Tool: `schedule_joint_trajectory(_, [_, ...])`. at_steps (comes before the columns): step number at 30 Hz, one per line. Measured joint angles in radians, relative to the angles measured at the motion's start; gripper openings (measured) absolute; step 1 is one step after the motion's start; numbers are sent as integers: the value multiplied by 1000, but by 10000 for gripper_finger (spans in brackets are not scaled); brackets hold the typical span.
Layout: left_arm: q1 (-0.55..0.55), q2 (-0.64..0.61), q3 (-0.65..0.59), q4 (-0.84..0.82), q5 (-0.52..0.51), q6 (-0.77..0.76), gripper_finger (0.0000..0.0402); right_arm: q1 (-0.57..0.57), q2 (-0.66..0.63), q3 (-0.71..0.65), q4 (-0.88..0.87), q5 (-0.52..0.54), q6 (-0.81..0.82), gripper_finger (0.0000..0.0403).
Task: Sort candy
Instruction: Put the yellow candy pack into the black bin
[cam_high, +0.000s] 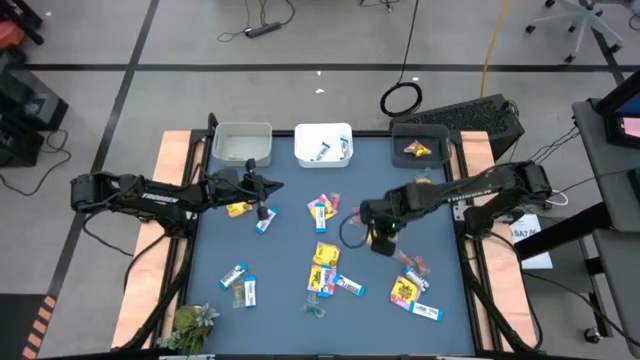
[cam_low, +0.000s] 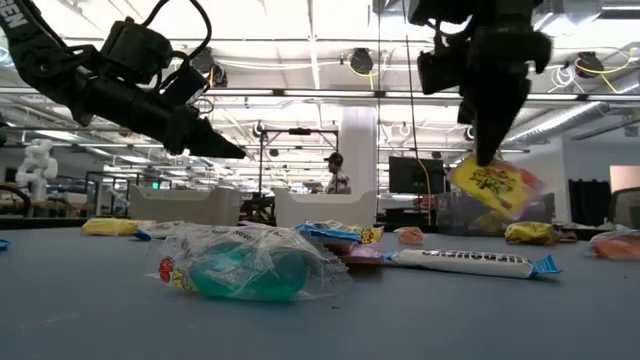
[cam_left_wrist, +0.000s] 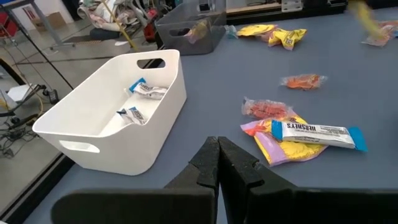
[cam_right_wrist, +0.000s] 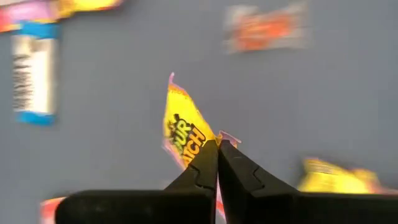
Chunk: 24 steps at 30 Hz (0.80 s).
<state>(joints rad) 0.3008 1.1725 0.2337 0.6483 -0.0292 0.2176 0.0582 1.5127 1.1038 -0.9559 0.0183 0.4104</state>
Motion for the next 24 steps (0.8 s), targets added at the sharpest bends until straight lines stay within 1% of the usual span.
schedule_joint_trajectory(4, [0,0,0,1,0,0,8,-104,-4,33,-80,110,-78,0])
schedule_joint_trajectory(9, [0,0,0,1,-2,0,8,-261,-17,45,-117,222,-183,0])
schedule_joint_trajectory(14, [2,0,0,2,-5,4,8,-432,-68,45,-121,300,-277,0])
schedule_joint_trajectory(17, [9,0,0,1,-9,2,8,-542,-129,45,-97,310,-323,0])
schedule_joint_trajectory(21, [15,0,0,0,-9,-1,8,-694,-197,45,-13,348,-380,0])
schedule_joint_trajectory(24, [14,0,0,1,-9,-2,8,-820,-196,45,64,318,-409,0])
